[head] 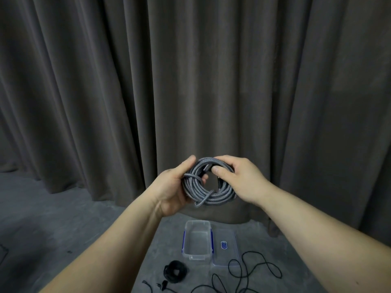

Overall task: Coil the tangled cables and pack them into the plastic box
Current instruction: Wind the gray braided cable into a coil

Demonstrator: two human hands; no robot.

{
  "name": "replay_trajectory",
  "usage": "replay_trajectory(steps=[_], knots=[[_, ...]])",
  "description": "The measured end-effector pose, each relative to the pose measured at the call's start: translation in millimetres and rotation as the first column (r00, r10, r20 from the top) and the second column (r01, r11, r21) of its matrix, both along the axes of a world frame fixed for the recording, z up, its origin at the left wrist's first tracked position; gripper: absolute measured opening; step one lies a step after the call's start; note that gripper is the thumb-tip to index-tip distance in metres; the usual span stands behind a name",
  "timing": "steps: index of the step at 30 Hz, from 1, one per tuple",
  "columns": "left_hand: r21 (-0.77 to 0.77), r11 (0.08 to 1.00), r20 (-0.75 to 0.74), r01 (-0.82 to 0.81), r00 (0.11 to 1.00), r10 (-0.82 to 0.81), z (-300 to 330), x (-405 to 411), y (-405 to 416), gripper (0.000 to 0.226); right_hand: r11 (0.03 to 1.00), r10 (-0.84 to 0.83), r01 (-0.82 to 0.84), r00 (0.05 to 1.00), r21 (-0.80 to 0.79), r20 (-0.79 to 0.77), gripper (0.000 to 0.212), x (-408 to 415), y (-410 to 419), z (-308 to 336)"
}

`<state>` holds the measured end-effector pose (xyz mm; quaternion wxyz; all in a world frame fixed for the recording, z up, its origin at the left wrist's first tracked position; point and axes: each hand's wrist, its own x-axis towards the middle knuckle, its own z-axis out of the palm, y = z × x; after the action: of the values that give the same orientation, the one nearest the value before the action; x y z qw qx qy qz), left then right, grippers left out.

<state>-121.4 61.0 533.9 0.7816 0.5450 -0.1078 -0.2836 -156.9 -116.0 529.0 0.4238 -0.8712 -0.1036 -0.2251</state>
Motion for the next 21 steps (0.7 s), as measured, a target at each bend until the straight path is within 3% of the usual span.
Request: replay_trajectory(steps=[7, 12, 18, 21], knots=[[-0.106, 0.994, -0.049, -0.012, 0.999, 0.007, -6.8, 2.9, 1.3, 0.027, 0.999, -0.024, 0.023, 0.999, -0.029, -0.031, 0.015, 3.2, 3.4, -3.4], [-0.082, 0.996, -0.025, 0.014, 1.0, -0.016, -7.8, 3.3, 2.4, 0.023, 0.998, -0.037, 0.035, 0.998, -0.05, -0.049, 0.016, 3.1, 3.7, -6.7], [0.091, 0.994, 0.105, 0.062, 0.992, -0.071, -8.8, 2.1, 6.2, 0.027, 0.996, -0.052, 0.046, 0.995, -0.074, -0.079, 0.019, 1.8, 3.5, -11.4], [0.116, 0.993, 0.089, 0.028, 0.995, -0.039, -9.9, 3.8, 4.6, 0.014, 0.995, -0.08, 0.075, 0.994, -0.063, -0.075, 0.02, 1.0, 5.7, -15.6]])
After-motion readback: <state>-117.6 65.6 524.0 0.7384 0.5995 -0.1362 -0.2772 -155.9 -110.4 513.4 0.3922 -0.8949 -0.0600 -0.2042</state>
